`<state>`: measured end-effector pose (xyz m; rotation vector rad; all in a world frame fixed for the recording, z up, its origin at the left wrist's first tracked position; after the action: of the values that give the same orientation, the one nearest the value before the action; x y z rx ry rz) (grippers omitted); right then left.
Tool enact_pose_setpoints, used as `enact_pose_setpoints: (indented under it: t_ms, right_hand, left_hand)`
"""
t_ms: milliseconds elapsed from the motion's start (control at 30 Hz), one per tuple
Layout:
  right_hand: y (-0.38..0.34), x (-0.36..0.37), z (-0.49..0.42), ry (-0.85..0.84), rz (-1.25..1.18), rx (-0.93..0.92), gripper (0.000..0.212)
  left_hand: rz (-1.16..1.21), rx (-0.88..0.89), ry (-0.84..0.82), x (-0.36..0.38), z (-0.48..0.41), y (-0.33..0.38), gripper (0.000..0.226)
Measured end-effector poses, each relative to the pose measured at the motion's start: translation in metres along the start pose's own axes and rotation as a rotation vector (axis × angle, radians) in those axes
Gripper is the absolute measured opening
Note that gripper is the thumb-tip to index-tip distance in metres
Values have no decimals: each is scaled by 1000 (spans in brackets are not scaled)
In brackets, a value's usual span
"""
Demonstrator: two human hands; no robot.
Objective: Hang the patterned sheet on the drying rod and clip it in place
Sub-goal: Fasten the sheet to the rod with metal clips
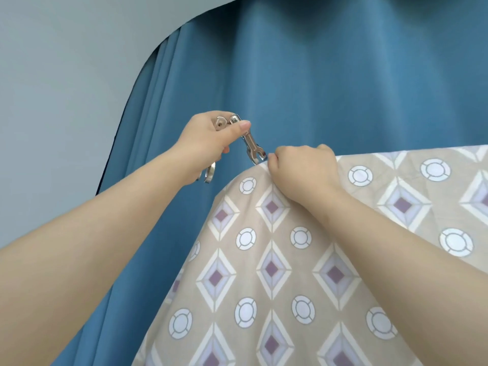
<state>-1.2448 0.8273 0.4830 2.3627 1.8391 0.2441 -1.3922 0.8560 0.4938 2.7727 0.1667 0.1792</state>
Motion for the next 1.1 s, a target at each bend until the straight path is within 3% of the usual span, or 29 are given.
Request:
enact_pose_setpoints:
  t_ms: [533, 900, 1100]
  right_hand:
    - [5, -3, 1, 12, -15, -1, 38]
    - [6, -4, 1, -104, -18, 47, 38]
    - [4, -9, -1, -84, -50, 89, 20]
  left_hand:
    - [44, 17, 33, 1, -7, -6, 18]
    - [154, -39, 51, -5, -11, -10, 14]
    - [160, -44, 84, -6, -9, -14, 13]
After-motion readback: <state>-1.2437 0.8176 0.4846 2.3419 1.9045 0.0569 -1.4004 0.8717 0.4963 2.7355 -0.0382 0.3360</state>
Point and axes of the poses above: each hand's wrist, its own z-axis away from the middle knuckle, its own x-axis out of the palm, y = z × x, the point moved 4 cm from there along -z, towards the middle knuckle, and after that the axes turned 12 degrees about y, right-handed, at the moved point
